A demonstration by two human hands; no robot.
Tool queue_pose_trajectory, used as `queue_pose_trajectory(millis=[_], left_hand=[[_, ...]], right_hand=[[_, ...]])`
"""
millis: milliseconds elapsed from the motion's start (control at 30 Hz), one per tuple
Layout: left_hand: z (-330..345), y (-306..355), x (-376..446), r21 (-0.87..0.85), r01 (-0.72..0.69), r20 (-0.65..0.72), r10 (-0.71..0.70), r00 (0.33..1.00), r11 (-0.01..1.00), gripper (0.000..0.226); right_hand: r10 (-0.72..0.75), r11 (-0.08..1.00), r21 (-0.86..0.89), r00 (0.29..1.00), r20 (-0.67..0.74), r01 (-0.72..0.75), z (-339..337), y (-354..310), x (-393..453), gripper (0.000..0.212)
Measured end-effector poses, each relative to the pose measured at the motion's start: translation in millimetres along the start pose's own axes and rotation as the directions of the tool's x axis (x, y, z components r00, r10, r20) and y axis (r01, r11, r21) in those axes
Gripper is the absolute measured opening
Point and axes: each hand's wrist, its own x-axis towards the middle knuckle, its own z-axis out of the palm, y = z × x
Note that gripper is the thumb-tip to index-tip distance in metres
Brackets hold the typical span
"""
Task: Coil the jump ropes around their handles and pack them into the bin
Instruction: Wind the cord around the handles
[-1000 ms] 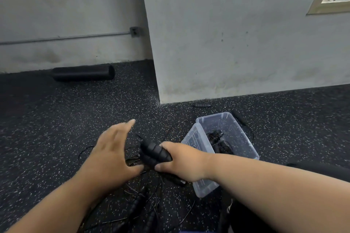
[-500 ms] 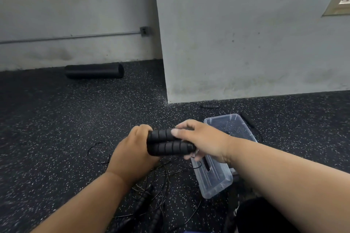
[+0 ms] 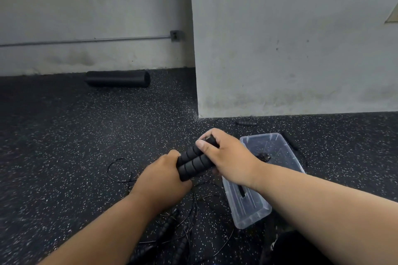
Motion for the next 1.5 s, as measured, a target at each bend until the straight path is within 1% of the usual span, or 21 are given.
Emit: queue_pose_trajectory(millis=[100,167,300,367,433,500,533,567,633,700,800,833,867,967,1067,1167,1267,1333,1367,1433,1500], left_hand=[[-6,-4,1,-0.202,0.048,0.064,-0.036,0.997,0.978,0.030],[-10,-10,2,-0.323,0.077,0.117,-0.041,0.992,0.943,0.034],[-14,-11,0,-0.548,0.063,0.064,-0.033,0.997,0.834,0.029],[-19,-4,-1,-0.743,0.069,0.045,-0.053,0.998,0.666,0.027],[-29,1,-2,-0.921,0.085,0.065,-0.064,0.996,0.380,0.033],[-42,1,-1,-0.986,0.094,0.089,-0.046,0.995,0.134,0.034],[-48,-1,0,-0.992,0.107,0.105,-0.042,0.994,0.066,0.034],[-53,-4,1,-0.992,0.118,0.115,-0.050,0.992,0.043,0.036],[-63,-14,3,-0.991,0.105,0.099,-0.087,0.991,0.078,0.035],[-73,-33,6,-0.980,0.062,0.029,-0.171,0.985,0.188,0.028],[-82,-66,10,-0.770,0.103,-0.123,-0.305,0.944,0.630,0.028],[-83,-74,9,-0.686,0.153,-0.130,-0.327,0.936,0.711,0.030],[-82,-78,8,-0.639,0.197,-0.106,-0.339,0.935,0.743,0.031],[-79,-75,3,-0.597,0.272,-0.011,-0.347,0.938,0.755,0.032],[-77,-70,1,-0.458,0.284,-0.027,-0.332,0.943,0.843,0.039],[-74,-67,-1,-0.153,0.286,-0.028,-0.293,0.956,0.946,0.043],[-67,-60,-7,0.021,0.213,0.147,-0.213,0.966,0.977,0.037],[-63,-52,-14,0.068,0.099,0.279,-0.114,0.953,0.993,0.036],[-61,-46,-19,0.057,0.046,0.312,-0.061,0.948,0.997,0.038],[-60,-37,-26,-0.011,-0.015,0.315,0.018,0.949,1.000,0.041],[-62,-33,-30,-0.086,-0.026,0.274,0.049,0.960,0.996,0.044]], right_hand=[[-0.014,0.996,0.083,1.000,-0.012,0.015,2,-5,6,0.014],[-0.003,0.992,0.125,1.000,-0.023,0.005,3,-5,9,0.027],[0.061,0.902,0.421,0.994,0.086,-0.091,13,1,16,0.087],[0.053,0.822,0.551,0.983,0.177,-0.143,24,9,19,0.098],[0.026,0.820,0.541,0.956,0.292,-0.187,40,16,17,0.087],[-0.011,0.869,0.440,0.881,0.474,-0.227,60,20,8,0.068],[-0.013,0.890,0.385,0.830,0.558,-0.245,69,21,5,0.061],[0.008,0.908,0.324,0.784,0.620,-0.266,75,20,2,0.054],[0.087,0.938,0.201,0.756,0.649,-0.281,77,16,2,0.037],[0.145,0.983,0.011,0.818,0.557,-0.182,68,12,10,0.032],[0.069,0.983,-0.184,0.921,0.383,0.003,40,0,28,0.037],[0.029,0.975,-0.215,0.937,0.348,0.049,30,-5,33,0.037],[-0.007,0.965,-0.246,0.947,0.321,0.091,21,-9,36,0.038],[-0.099,0.889,-0.407,0.957,0.273,0.208,0,-23,40,0.041],[-0.261,0.725,-0.600,0.940,0.217,0.340,-13,-40,37,0.040],[-0.484,0.564,-0.673,0.852,0.200,0.479,-14,-54,35,0.035],[-0.638,0.459,-0.671,0.742,0.208,0.582,-5,-51,42,0.038],[-0.660,0.469,-0.644,0.725,0.198,0.604,0,-45,48,0.047],[-0.641,0.517,-0.619,0.746,0.178,0.592,2,-43,50,0.051],[-0.528,0.687,-0.510,0.838,0.139,0.518,5,-38,54,0.054],[-0.351,0.849,-0.362,0.923,0.159,0.385,8,-26,61,0.056]])
